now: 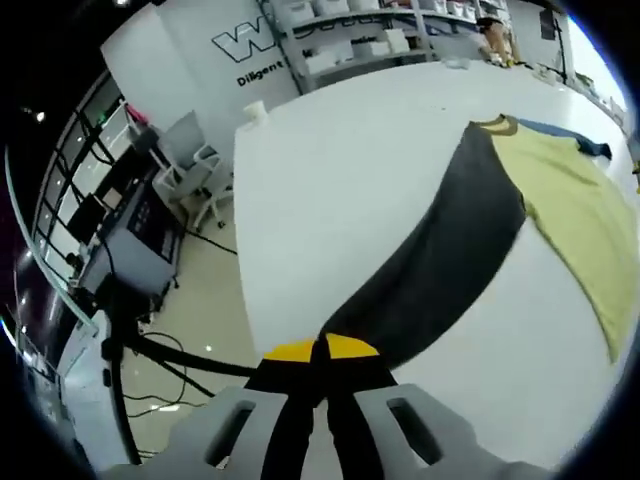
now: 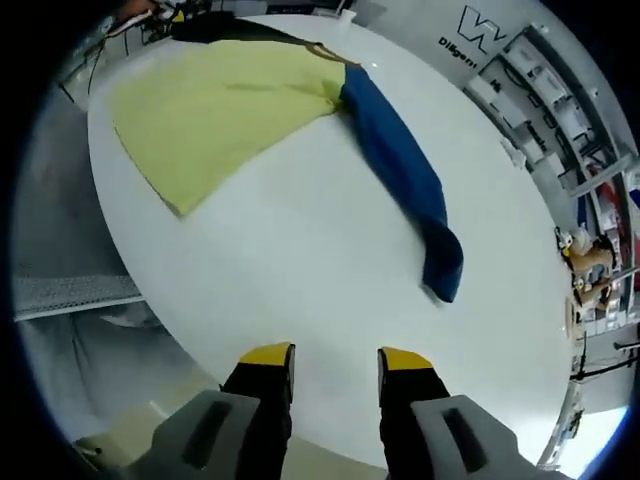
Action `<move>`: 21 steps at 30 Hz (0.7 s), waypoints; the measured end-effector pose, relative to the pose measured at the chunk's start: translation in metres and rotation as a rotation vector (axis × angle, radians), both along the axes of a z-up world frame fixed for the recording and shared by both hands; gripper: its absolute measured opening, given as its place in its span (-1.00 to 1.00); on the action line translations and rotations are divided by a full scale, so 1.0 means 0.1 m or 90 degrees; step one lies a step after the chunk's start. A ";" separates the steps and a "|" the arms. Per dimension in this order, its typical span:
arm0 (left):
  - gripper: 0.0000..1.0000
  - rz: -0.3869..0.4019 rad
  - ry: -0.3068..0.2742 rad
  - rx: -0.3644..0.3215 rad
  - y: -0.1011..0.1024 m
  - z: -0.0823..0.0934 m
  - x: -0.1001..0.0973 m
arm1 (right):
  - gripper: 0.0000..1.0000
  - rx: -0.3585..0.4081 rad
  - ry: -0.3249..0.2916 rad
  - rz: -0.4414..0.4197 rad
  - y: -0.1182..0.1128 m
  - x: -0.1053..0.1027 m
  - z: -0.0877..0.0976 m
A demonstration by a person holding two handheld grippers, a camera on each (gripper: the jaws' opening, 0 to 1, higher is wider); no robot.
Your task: Fold the garment on the visible template until the final outline fits inside the template.
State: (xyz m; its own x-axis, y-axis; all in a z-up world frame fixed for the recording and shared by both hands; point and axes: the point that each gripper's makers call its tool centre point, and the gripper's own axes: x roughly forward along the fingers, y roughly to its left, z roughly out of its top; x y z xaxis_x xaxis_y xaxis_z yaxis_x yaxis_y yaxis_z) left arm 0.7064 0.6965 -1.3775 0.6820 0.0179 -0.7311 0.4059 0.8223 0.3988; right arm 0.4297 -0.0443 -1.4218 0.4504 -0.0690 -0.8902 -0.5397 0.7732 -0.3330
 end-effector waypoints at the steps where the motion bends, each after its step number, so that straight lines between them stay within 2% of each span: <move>1: -0.95 -0.011 -0.005 0.022 0.02 0.00 0.04 | -0.42 0.002 -0.002 -0.002 0.01 0.00 0.00; 4: -0.88 -0.007 -0.005 0.069 0.13 0.00 0.08 | -0.41 0.003 -0.001 0.001 0.03 -0.04 0.00; 5: -0.82 -0.005 0.000 0.055 0.11 -0.02 0.08 | -0.42 0.002 0.001 0.001 0.03 -0.04 0.00; 8: -0.55 -0.002 -0.015 0.065 0.13 0.02 0.09 | -0.41 -0.001 0.006 -0.005 0.00 -0.06 0.00; 9: -0.52 -0.004 -0.015 0.065 0.14 0.01 0.10 | -0.41 0.000 0.005 -0.008 -0.02 -0.06 0.00; 12: -0.54 -0.035 -0.003 0.043 0.05 -0.06 0.03 | -0.40 -0.001 0.006 -0.013 -0.03 -0.06 0.01; 15: -0.49 -0.017 0.038 0.011 0.02 -0.21 -0.12 | -0.40 -0.003 0.008 -0.013 -0.02 -0.05 0.01; 17: -0.37 -0.013 0.034 0.018 0.08 -0.25 -0.16 | -0.40 0.000 0.003 -0.009 0.02 -0.03 0.02; 21: -0.29 0.002 0.040 0.006 0.13 -0.31 -0.28 | -0.40 -0.003 0.006 0.000 0.08 0.00 0.00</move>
